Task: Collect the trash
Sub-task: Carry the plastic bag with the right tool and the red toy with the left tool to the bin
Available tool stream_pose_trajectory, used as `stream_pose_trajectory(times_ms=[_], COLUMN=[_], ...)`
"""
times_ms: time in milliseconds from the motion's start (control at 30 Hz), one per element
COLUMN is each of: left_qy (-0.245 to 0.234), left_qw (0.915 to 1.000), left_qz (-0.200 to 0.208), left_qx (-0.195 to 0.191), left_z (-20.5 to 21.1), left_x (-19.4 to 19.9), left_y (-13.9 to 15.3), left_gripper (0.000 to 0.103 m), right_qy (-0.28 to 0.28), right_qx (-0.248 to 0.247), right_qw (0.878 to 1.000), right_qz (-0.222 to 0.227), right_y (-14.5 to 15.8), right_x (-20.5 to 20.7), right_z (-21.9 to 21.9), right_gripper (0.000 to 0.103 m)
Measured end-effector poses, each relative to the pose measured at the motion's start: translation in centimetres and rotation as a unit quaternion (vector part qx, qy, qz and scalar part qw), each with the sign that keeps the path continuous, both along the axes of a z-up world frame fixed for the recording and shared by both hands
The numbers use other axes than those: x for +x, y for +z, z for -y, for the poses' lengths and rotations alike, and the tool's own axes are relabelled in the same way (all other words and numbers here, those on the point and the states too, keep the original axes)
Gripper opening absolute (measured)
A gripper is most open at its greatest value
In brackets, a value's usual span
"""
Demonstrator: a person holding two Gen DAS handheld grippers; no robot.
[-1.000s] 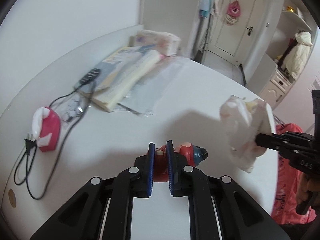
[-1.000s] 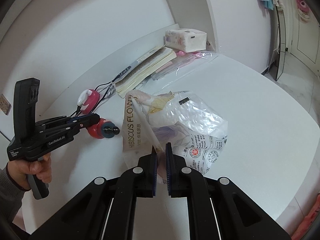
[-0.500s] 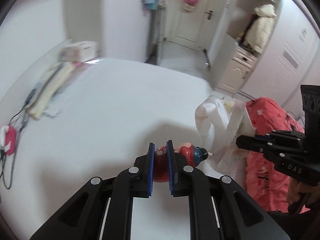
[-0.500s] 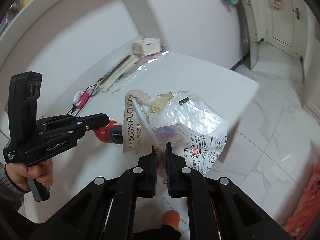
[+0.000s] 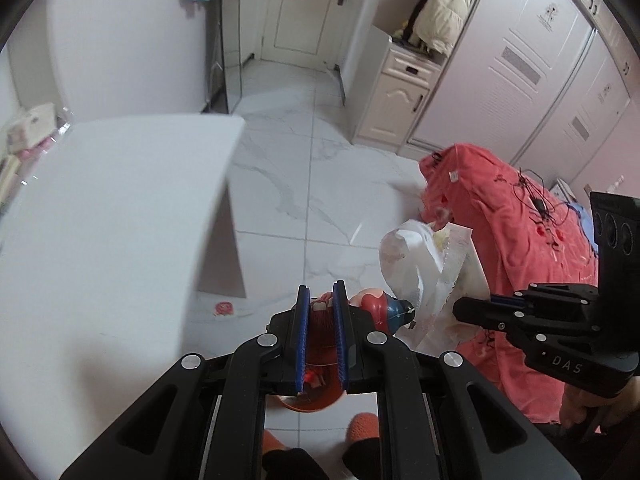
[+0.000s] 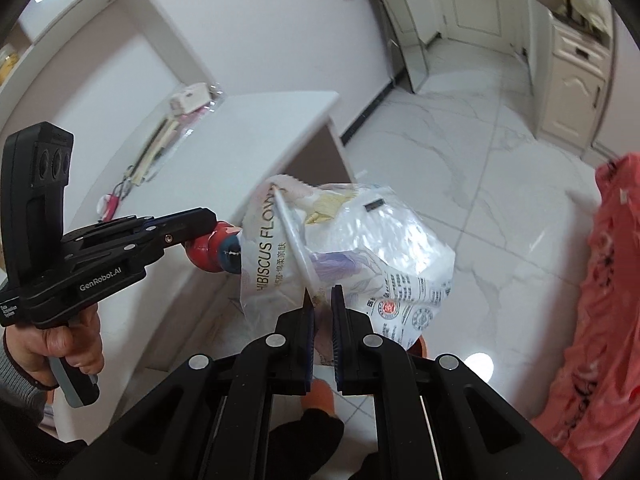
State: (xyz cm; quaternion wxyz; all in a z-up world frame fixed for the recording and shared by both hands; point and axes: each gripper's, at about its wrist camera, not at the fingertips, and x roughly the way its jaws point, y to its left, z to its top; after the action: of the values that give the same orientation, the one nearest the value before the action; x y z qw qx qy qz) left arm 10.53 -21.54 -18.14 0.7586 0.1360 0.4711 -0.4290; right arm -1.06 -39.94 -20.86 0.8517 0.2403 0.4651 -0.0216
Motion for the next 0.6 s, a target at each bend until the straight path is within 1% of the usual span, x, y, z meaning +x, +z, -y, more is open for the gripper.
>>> stream_pose_trajectory(times_ms=[67,100,200,233,300,333,367,400,500,533,600], left_qy=[-0.006,-0.008,-0.015,-0.014,-0.012,-0.011,-0.010,-0.008,-0.003,-0.002,-0.001], left_qw=[0.9999,0.9997,0.9983,0.9980,0.9968,0.9959,0.9954,0.9945,0.9925,0.9915,0.9903], left_qz=[-0.014,-0.021,-0.044,-0.049,-0.062,-0.068,-0.073,-0.079,-0.092,-0.096,-0.101], left_qx=[0.007,0.012,0.034,0.037,0.050,0.058,0.062,0.068,0.080,0.088,0.096], left_z=[0.8,1.2,2.4,2.7,3.3,3.7,4.0,4.3,4.8,5.0,4.7], left_x=[-0.7,-0.9,-1.1,-1.3,-1.0,-0.6,-0.5,-0.2,0.2,0.3,0.3], left_y=[-1.8,-2.8,-7.1,-8.0,-10.6,-12.4,-13.3,-14.7,-17.3,-18.8,-20.3], left_gripper=[0.013,0.013,0.013,0.013,0.013,0.013,0.013,0.014,0.014,0.014,0.014], right_qy=[-0.011,-0.019,-0.033,-0.037,-0.042,-0.047,-0.052,-0.056,-0.075,-0.084,-0.102], right_qx=[0.009,0.015,0.030,0.039,0.047,0.058,0.065,0.075,0.107,0.121,0.146], right_qw=[1.000,0.999,0.998,0.997,0.995,0.993,0.991,0.990,0.983,0.979,0.972], right_qz=[-0.017,-0.028,-0.051,-0.059,-0.080,-0.091,-0.101,-0.110,-0.132,-0.140,-0.155], right_y=[-1.8,-3.2,-6.5,-8.1,-11.2,-13.2,-14.7,-16.2,-20.8,-22.5,-25.4], right_x=[-0.7,-1.1,-1.8,-1.8,-1.9,-1.7,-1.6,-1.5,-1.2,-1.2,-1.3], right_z=[0.7,1.1,1.8,2.0,2.2,2.4,2.6,2.7,3.1,3.3,3.5], right_gripper=[0.008,0.008,0.008,0.008,0.008,0.008,0.008,0.008,0.008,0.008,0.008])
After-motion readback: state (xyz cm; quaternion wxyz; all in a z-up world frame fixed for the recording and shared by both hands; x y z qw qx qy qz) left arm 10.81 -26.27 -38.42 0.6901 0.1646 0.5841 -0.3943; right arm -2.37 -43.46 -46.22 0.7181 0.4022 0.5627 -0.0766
